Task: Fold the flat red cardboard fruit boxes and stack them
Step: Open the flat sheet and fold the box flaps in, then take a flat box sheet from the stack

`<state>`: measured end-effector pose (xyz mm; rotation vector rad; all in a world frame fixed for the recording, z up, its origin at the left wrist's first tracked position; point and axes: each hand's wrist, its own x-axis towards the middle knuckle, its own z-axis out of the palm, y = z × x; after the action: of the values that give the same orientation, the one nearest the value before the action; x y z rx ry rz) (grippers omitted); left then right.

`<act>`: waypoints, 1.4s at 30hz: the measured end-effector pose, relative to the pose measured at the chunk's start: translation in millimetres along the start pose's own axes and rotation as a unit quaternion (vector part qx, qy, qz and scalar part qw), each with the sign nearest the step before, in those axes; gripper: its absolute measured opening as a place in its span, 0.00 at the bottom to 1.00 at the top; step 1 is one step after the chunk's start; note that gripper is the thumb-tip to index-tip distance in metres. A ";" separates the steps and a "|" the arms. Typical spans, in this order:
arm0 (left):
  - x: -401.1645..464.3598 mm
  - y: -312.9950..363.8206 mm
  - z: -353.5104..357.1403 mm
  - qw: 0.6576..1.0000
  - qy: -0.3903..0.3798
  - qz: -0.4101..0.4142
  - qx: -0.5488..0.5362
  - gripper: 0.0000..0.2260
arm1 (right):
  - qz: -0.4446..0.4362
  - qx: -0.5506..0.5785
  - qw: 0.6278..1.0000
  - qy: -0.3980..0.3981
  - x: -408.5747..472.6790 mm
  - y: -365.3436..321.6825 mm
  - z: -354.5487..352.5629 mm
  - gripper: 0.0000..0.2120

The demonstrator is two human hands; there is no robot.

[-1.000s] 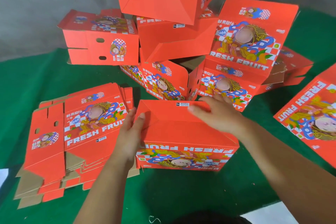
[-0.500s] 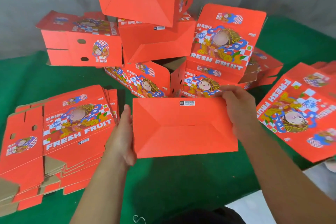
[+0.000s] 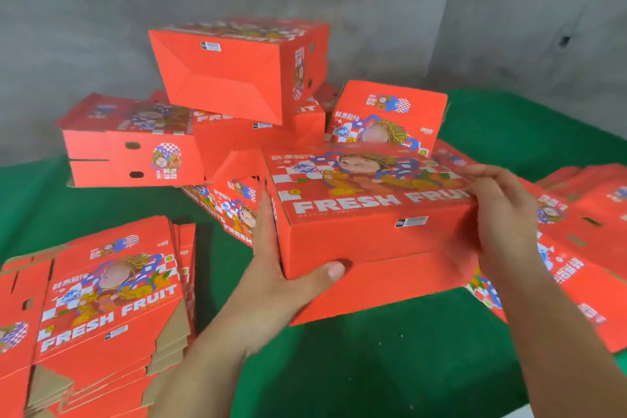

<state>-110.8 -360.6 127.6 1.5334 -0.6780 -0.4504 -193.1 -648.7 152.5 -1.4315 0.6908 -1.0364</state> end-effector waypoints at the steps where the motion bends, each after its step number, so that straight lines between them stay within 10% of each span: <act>1: 5.4 8.3 5.5 0.999 0.018 0.036 0.018 0.53 | -0.026 0.010 1.000 0.010 8.8 -6.8 -3.0 0.12; 9: 61.4 66.6 21.4 0.981 0.035 0.181 0.066 0.46 | -0.167 0.079 0.982 0.049 62.5 -27.4 -7.3 0.09; 16: 117.0 23.0 63.0 0.944 0.225 0.218 0.106 0.45 | -0.386 -0.007 0.917 0.101 123.7 2.3 21.3 0.03; 24: 177.3 -29.0 117.1 0.915 0.357 0.089 0.168 0.39 | -0.333 -0.268 0.904 0.009 89.5 62.4 50.6 0.32; 31: 186.5 -39.1 123.4 0.991 -0.048 0.002 0.129 0.20 | -0.194 -0.191 0.949 -0.159 91.6 86.1 57.3 0.31; 42: 197.1 -31.8 128.5 0.988 0.075 -0.134 -0.028 0.18 | -0.113 -0.129 0.973 -0.153 190.6 75.1 68.5 0.38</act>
<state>-43.4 -587.5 108.4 1.5938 -0.3403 -0.5446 -38.4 -796.5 122.2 -1.8846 0.4548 -0.8918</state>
